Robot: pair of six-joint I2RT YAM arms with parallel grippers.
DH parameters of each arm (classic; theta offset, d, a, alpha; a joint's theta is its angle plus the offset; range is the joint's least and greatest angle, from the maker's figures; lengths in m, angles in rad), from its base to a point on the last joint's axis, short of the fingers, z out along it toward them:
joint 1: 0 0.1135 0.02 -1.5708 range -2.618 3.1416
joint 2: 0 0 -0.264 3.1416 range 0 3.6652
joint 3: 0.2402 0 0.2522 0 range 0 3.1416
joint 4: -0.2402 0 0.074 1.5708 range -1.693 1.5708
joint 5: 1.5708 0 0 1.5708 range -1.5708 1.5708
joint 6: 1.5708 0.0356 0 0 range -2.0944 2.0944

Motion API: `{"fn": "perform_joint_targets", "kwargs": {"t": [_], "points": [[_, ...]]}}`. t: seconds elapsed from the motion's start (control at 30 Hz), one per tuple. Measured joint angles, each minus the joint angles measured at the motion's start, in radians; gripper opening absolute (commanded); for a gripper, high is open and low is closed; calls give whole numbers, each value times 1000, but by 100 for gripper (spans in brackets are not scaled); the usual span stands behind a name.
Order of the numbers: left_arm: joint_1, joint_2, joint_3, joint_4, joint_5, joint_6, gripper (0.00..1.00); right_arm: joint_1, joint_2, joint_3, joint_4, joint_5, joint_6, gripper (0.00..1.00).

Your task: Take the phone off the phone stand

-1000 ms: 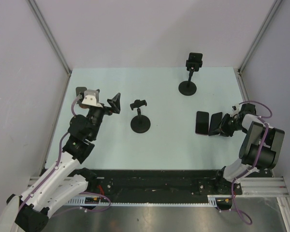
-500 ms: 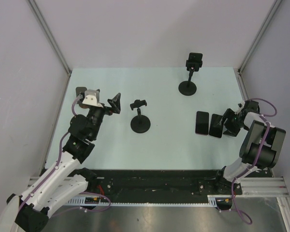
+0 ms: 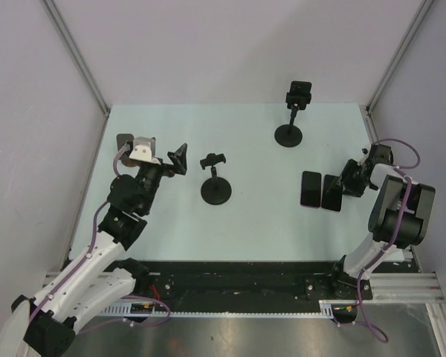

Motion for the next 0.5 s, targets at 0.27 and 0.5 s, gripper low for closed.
{"fn": "perform_joint_targets", "kwargs": {"t": [0.27, 0.5], "points": [[0, 13, 0, 0, 4, -1, 100, 18, 25, 14, 37, -30, -36, 49], [0, 26, 0, 0, 6, -1, 100, 49, 47, 32, 68, -57, -43, 50]]}}
